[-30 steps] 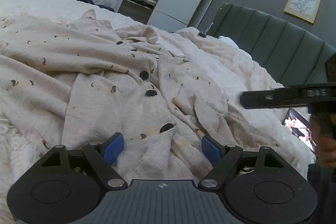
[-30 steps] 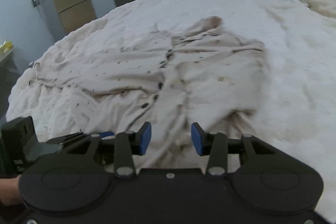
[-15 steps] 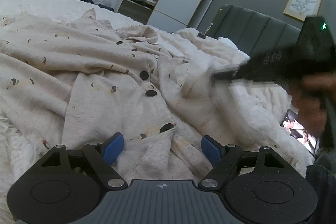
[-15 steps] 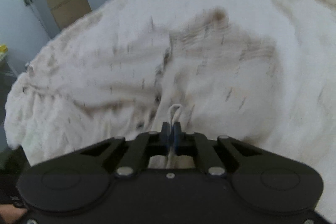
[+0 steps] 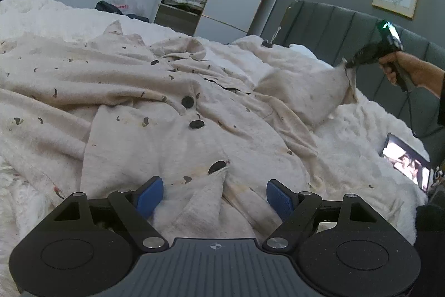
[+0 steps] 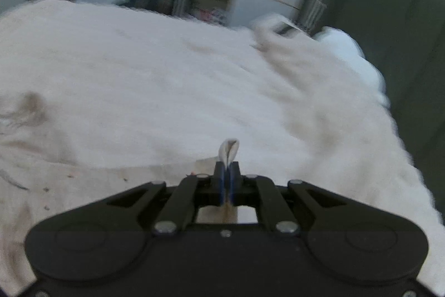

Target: Fold clothes

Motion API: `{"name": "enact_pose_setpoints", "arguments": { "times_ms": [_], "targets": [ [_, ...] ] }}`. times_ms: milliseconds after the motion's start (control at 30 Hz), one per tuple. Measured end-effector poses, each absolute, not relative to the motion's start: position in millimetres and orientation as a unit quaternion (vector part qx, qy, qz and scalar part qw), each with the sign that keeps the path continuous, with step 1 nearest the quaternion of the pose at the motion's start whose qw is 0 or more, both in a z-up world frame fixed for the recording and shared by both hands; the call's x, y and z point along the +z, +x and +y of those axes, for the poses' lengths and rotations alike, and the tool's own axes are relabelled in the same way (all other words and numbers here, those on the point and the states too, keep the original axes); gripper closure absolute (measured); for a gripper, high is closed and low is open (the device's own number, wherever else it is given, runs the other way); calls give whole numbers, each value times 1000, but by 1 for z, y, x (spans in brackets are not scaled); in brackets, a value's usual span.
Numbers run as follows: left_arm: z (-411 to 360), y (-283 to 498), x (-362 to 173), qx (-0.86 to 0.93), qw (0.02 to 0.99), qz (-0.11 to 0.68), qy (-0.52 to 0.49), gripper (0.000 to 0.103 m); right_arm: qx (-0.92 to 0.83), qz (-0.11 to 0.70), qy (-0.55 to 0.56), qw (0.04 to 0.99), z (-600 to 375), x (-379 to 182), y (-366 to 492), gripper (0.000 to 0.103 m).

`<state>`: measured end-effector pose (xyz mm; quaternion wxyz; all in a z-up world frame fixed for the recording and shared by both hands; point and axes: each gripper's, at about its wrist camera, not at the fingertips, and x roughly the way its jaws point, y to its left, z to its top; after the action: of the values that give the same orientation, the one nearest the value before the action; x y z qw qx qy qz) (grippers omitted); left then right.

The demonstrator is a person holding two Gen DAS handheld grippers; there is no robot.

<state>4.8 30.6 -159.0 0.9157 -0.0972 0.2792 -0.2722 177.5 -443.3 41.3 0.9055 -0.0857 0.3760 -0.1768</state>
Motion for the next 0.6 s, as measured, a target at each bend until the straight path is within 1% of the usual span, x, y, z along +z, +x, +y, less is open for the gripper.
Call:
{"name": "enact_pose_setpoints", "arguments": {
  "times_ms": [133,200,233,267,300,367,400,500,600],
  "targets": [
    [31,5,-157,-269,915,285,-94,27,-247,415,-95,870,-489,-7,185,101],
    [31,4,-155,-266,915,287,-95,27,-274,410,-82,866,-506,-23,186,98],
    [31,4,-153,-265,915,288,-97,27,-282,402,-70,868,-510,-26,185,89],
    [32,4,-150,-264,915,289,-101,27,-293,388,-52,872,-513,-25,181,77],
    [33,3,-148,-265,914,289,-106,27,-294,370,-35,881,-512,-22,175,71],
    [40,1,-138,-272,911,285,-123,27,-283,335,-5,899,-508,-14,159,46],
    [42,0,-136,-274,911,283,-122,27,-277,327,4,904,-506,-11,155,43],
    [47,-4,-131,-275,912,280,-122,27,-254,328,66,908,-508,-6,136,43],
    [52,-3,-137,-266,911,287,-133,27,-232,322,151,905,-512,-16,109,43]
  ]
}}
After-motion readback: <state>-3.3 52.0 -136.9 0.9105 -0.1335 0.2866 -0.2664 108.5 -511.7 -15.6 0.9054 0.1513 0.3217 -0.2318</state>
